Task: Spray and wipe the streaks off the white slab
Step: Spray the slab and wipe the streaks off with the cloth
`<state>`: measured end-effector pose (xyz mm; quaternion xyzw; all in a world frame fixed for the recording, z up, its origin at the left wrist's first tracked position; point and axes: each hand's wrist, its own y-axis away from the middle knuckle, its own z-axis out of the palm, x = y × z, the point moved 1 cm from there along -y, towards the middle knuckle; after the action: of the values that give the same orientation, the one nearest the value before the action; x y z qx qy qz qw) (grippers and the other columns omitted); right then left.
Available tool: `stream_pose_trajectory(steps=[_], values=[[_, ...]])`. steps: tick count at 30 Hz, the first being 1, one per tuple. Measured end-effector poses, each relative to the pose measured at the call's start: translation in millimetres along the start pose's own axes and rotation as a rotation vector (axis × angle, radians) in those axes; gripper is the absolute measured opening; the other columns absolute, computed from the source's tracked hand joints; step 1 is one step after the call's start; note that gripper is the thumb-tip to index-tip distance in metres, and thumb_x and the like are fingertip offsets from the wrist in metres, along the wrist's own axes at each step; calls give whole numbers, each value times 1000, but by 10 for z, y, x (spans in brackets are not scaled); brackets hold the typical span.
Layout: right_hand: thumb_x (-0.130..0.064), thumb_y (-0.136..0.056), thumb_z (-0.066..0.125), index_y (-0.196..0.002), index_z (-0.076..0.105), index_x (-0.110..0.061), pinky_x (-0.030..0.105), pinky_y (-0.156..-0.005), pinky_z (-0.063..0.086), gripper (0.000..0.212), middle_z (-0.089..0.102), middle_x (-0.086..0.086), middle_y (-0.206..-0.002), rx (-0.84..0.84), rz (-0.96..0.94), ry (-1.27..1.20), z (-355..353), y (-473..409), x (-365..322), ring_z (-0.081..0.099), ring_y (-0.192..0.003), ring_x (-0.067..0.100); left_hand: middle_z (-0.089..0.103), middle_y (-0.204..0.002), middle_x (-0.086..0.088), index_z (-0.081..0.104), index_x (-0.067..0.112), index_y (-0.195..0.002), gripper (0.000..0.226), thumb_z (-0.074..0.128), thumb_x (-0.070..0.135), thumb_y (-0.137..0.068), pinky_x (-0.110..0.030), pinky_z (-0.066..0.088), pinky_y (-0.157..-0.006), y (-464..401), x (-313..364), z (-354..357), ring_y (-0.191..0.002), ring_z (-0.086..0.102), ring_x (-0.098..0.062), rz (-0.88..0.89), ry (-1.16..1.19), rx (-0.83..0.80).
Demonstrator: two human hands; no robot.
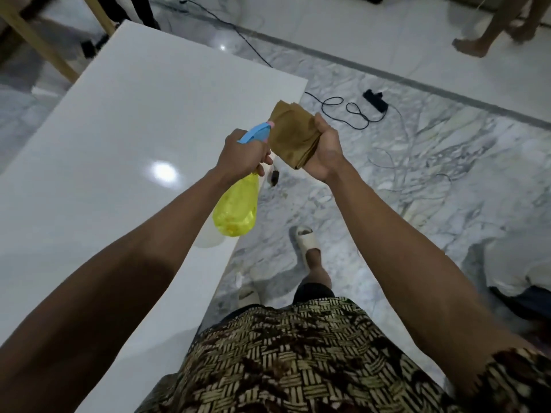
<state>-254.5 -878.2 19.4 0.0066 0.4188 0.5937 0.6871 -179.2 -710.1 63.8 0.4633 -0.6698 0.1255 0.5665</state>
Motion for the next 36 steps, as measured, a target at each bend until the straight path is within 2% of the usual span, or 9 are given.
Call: stream_pose_trajectory(steps=[3,12,21,24,26,30,32,34,36], values=[[-48,-106,28,-141,55,-17,49,-113,39,54,58,13,-141,-29,53,46,-4,-547,-343,52,-133,32,67,-77,-9,73,16,-129,42,52,7,-95,-27,56,-51,-533,133,140,-67,72,-19,-32,21,55],[-49,-106,30,-135,58,-10,50,-117,34,57,56,17,-142,-92,214,125,-272,-1729,-1247,52,-133,34,58,-60,-6,78,24,-117,42,55,2,-90,-27,49,-50,-1715,602,621,-45,53,-17,-251,113,181],[-54,-103,36,-134,59,-10,48,-109,45,58,63,14,-133,220,161,216,-741,-2350,-1627,62,-120,30,63,-91,-16,69,20,-134,58,54,10,-78,-32,58,-54,-2398,794,903,-73,74,-24,-292,189,145],[-63,-99,34,-152,37,-19,39,-100,44,69,44,8,-153,377,-1,421,-801,-2598,-1727,55,-123,29,62,-89,-14,69,22,-135,57,51,1,-85,-29,56,-51,-2520,801,921,-75,73,-26,-276,179,162],[-66,-95,29,-156,25,-22,39,-108,36,75,27,4,-162,364,-229,575,-740,-2777,-1677,44,-136,28,61,-84,-11,68,22,-135,54,50,-2,-90,-27,55,-49,-2567,775,885,-76,73,-26,-251,148,178],[-39,-103,33,-155,28,-10,35,-122,22,60,32,11,-158,320,-569,1006,-608,-3070,-1302,28,-145,25,59,-79,-10,66,17,-135,55,57,11,-81,-26,56,-47,-2541,687,752,-73,70,-28,-207,209,177],[-41,-103,34,-154,28,-9,47,-124,12,60,27,17,-160,185,-523,1373,-569,-3177,-977,18,-149,32,60,-79,-12,65,17,-135,61,56,17,-75,-25,56,-49,-2520,613,688,-76,69,-31,-181,161,182],[-59,-98,35,-158,12,-11,58,-121,-8,80,0,18,-165,-11,-264,1770,-607,-3204,-630,-8,-152,37,61,-79,-14,66,13,-134,61,55,19,-74,-25,57,-51,-2501,534,628,-82,69,-40,-160,93,196],[-69,-92,40,-159,3,-13,58,-117,-14,95,-12,18,-164,-40,-222,1902,-668,-3211,-434,-18,-150,39,63,-78,-13,68,-1,-127,58,54,20,-75,-26,56,-51,-2495,452,568,-88,72,-45,-167,53,218]])
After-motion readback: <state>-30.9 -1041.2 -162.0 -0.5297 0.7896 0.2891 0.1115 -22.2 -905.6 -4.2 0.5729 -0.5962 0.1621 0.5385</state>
